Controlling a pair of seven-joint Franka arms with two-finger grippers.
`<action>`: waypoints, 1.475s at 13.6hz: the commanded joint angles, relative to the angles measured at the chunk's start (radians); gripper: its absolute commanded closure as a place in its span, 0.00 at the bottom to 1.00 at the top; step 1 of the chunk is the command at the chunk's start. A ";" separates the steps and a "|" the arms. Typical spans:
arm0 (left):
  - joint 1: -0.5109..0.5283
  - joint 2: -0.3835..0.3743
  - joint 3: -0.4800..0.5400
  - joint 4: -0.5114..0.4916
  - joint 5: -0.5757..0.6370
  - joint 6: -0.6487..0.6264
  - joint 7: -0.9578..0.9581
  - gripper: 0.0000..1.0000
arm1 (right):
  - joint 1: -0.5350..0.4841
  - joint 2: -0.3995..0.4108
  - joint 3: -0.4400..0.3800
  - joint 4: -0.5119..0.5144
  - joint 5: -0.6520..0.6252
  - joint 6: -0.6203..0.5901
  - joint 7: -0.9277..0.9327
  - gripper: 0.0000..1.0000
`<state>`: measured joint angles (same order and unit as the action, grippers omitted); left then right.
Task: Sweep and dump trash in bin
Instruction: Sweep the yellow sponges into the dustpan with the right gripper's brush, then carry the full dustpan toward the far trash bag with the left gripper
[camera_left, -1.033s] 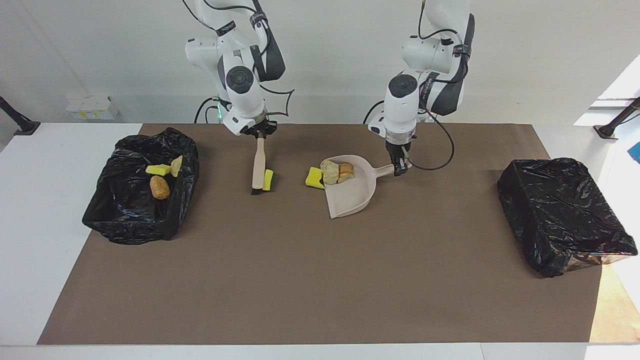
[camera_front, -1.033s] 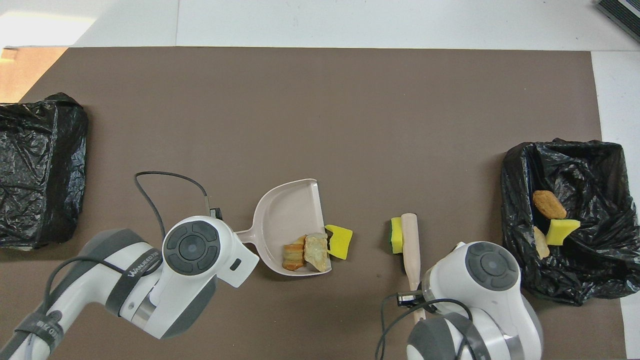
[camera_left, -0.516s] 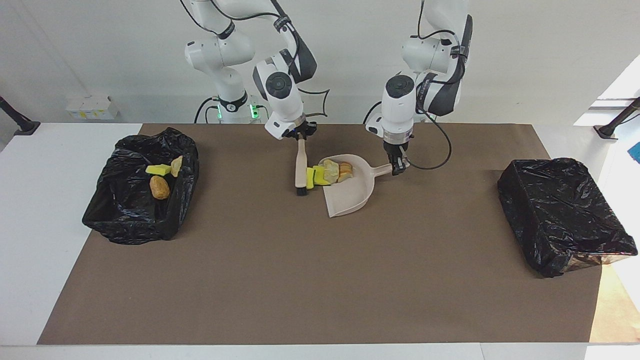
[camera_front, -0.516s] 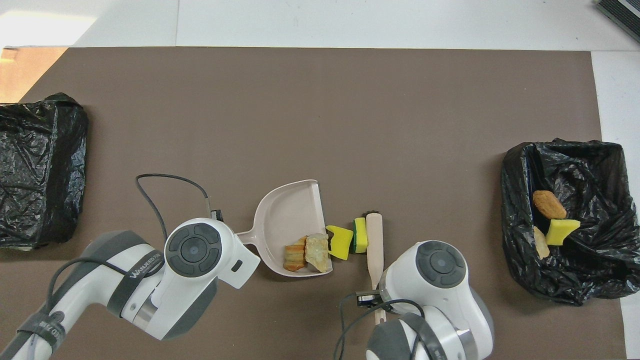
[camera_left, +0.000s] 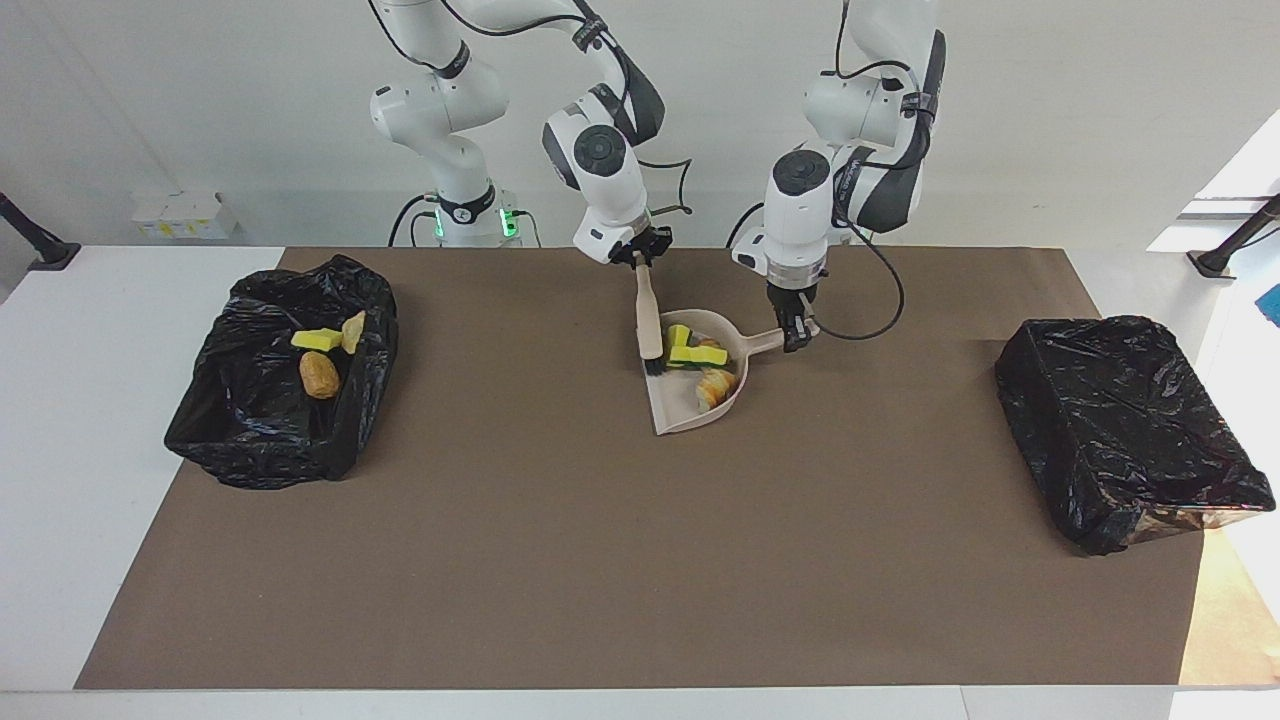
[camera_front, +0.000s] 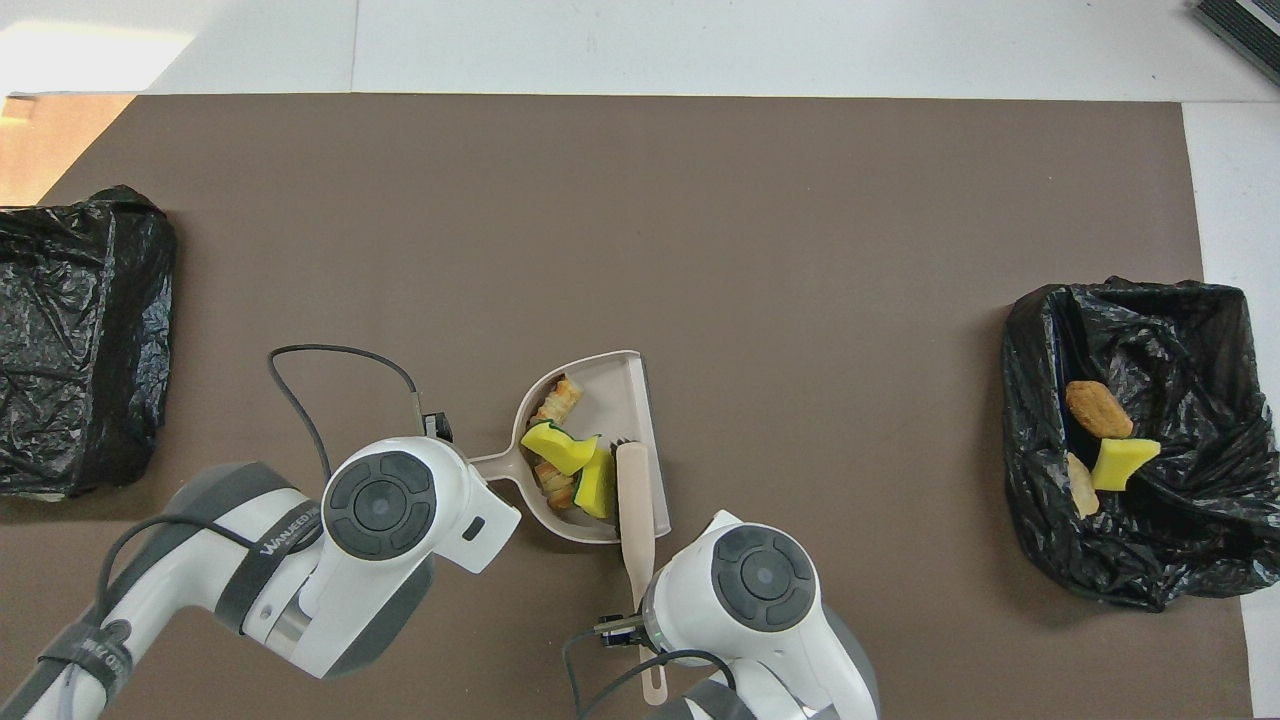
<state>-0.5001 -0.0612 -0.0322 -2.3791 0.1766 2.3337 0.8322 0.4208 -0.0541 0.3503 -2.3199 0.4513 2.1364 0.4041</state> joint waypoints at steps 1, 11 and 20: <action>0.035 0.006 0.002 -0.017 0.007 0.084 0.007 1.00 | 0.007 0.002 -0.002 0.030 0.003 -0.041 0.004 1.00; 0.185 0.035 0.002 0.024 -0.216 0.104 0.330 1.00 | -0.053 -0.092 -0.014 0.155 -0.218 -0.315 -0.010 1.00; 0.320 0.047 0.006 0.188 -0.348 -0.089 0.524 1.00 | -0.054 -0.096 -0.013 0.154 -0.232 -0.317 0.008 1.00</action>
<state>-0.2299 -0.0242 -0.0216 -2.2907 -0.1256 2.3507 1.2831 0.3776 -0.1470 0.3302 -2.1753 0.2411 1.8364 0.4033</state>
